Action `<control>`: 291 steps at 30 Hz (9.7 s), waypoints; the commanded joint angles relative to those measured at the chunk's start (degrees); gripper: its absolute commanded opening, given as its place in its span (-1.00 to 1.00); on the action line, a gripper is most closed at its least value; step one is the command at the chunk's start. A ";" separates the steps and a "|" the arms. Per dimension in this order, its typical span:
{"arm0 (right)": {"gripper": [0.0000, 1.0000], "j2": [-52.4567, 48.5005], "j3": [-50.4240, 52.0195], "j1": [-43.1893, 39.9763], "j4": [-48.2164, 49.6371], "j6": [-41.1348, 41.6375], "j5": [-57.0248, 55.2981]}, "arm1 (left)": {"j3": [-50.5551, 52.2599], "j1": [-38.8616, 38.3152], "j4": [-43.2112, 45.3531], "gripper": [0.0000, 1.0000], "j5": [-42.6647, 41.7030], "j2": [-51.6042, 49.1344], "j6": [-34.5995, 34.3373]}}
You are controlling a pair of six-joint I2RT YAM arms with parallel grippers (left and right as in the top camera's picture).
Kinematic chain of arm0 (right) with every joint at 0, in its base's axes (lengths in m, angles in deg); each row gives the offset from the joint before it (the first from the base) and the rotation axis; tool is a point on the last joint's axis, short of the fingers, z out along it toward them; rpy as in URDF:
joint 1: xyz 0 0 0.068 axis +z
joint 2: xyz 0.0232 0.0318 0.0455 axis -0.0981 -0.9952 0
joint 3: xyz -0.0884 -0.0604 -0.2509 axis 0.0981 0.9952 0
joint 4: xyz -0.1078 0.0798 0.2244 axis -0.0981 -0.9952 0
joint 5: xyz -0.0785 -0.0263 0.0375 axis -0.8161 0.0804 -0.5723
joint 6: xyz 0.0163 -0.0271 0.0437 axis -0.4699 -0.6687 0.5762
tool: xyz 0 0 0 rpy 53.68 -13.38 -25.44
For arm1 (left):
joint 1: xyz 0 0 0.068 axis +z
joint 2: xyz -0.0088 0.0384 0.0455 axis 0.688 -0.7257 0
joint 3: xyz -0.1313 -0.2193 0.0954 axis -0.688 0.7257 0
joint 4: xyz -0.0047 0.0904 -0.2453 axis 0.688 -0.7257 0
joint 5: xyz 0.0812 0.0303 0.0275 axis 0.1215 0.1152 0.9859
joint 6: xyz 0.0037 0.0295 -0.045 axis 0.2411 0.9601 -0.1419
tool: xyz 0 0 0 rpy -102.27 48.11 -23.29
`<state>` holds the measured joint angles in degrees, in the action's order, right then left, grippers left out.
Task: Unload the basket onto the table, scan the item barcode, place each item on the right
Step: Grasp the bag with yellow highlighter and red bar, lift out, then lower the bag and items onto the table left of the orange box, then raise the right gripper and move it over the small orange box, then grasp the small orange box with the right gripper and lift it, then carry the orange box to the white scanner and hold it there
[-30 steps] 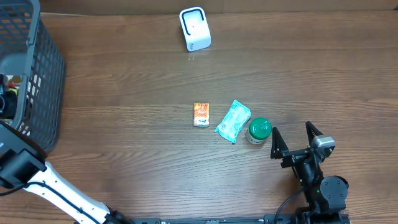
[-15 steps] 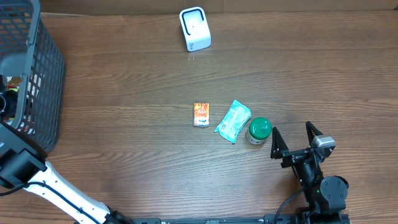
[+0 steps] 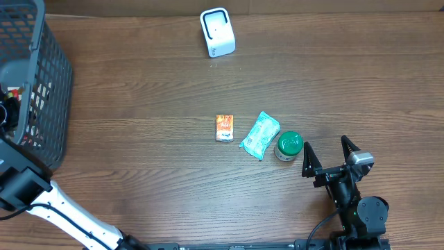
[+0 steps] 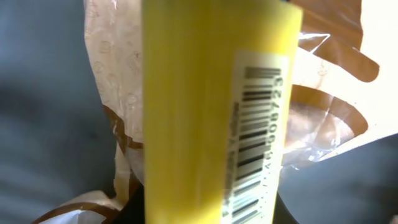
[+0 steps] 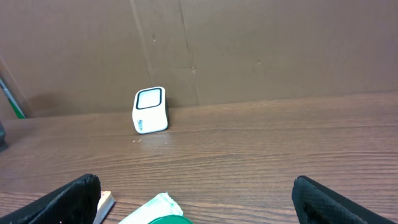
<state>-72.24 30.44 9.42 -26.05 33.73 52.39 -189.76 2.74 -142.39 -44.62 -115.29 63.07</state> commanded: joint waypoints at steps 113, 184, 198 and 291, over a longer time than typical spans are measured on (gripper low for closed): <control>1.00 0.11 0.61 0.11 0.37 0.48 1.07 | 38.97 -45.11 2.62 1.00 16.13 40.59 -34.23; 0.10 -108.52 -78.77 26.47 -42.80 14.21 9.14 | 38.97 -45.11 2.62 0.99 16.13 40.59 -34.23; 0.08 -112.80 -78.77 26.47 -38.34 15.21 4.98 | 38.97 -45.11 2.62 0.99 16.13 40.59 -34.23; -0.93 -84.28 -78.82 9.35 -54.97 2.75 36.98 | 38.97 -45.11 2.62 1.00 16.13 40.59 -34.23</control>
<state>-157.33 -47.19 18.80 -80.43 36.99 100.76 -150.13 -42.57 -139.81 -28.77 -75.45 27.55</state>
